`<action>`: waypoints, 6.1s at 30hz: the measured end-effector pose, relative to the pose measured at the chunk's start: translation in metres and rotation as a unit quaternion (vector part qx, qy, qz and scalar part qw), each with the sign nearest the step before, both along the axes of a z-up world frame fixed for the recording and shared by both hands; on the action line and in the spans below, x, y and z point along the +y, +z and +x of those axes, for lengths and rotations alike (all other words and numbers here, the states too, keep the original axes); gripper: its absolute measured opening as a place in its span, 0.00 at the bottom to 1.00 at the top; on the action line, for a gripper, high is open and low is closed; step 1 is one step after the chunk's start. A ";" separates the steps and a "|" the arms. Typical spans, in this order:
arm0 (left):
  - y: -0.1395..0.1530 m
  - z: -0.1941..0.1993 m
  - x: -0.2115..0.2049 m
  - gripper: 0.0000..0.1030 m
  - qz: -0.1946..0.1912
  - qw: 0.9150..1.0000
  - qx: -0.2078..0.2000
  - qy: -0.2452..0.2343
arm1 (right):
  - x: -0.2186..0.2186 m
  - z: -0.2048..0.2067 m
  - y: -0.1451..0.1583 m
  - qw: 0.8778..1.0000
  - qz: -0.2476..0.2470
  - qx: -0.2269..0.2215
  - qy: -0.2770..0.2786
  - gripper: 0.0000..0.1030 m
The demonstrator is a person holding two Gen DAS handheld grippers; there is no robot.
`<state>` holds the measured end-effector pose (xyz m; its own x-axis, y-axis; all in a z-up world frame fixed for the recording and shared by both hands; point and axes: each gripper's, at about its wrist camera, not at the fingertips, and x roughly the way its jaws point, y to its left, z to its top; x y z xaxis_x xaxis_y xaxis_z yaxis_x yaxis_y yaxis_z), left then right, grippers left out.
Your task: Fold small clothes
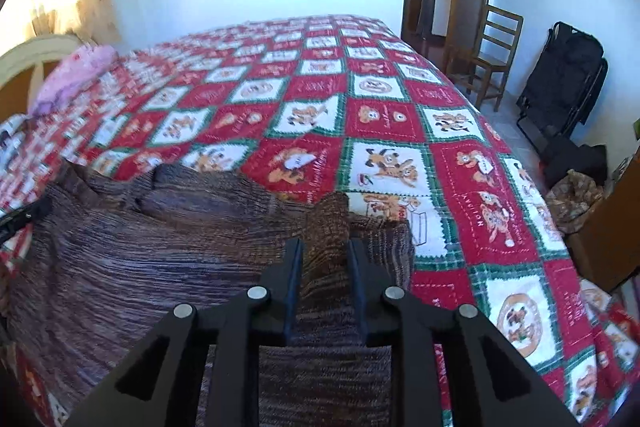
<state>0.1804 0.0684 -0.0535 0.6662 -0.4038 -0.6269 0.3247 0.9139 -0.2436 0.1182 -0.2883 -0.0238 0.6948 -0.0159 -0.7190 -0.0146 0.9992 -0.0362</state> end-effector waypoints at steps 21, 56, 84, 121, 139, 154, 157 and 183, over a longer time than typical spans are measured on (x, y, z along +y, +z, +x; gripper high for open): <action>-0.003 -0.014 0.007 0.14 0.029 0.998 -0.017 0.049 | 0.022 -0.027 0.015 0.994 -0.070 -0.085 0.003 0.08; -0.008 0.049 -0.001 0.61 0.072 0.993 0.036 0.092 | -0.014 0.015 0.005 0.989 -0.083 -0.074 -0.098 0.17; -0.022 -0.128 -0.040 0.74 0.129 0.991 -0.014 0.022 | 0.015 -0.165 -0.058 0.985 0.009 -0.106 -0.138 0.25; -0.035 -0.131 0.012 0.70 -0.173 0.965 0.068 0.183 | 0.019 -0.166 -0.053 0.984 0.010 -0.116 -0.137 0.27; -0.042 -0.124 0.018 0.24 -0.210 0.962 0.094 0.146 | 0.079 -0.111 0.048 0.986 0.147 -0.075 0.023 0.81; -0.049 -0.129 0.026 0.17 -0.251 0.957 0.081 0.120 | 0.311 0.054 -0.026 0.974 0.033 0.087 0.208 0.81; -0.049 -0.128 0.026 0.17 -0.244 0.959 0.078 0.119 | 0.332 0.059 -0.044 0.968 0.003 0.107 0.227 0.79; 0.054 -0.123 -0.144 0.13 -0.098 0.983 -0.052 -0.146 | 0.058 0.021 0.068 0.969 0.227 0.015 0.097 0.10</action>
<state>0.0574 -0.0758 0.0004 0.5610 -0.6930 -0.4528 0.5985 0.7174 -0.3565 0.1391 -0.2299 0.0438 0.6311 0.4353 -0.6421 -0.1982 0.8907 0.4091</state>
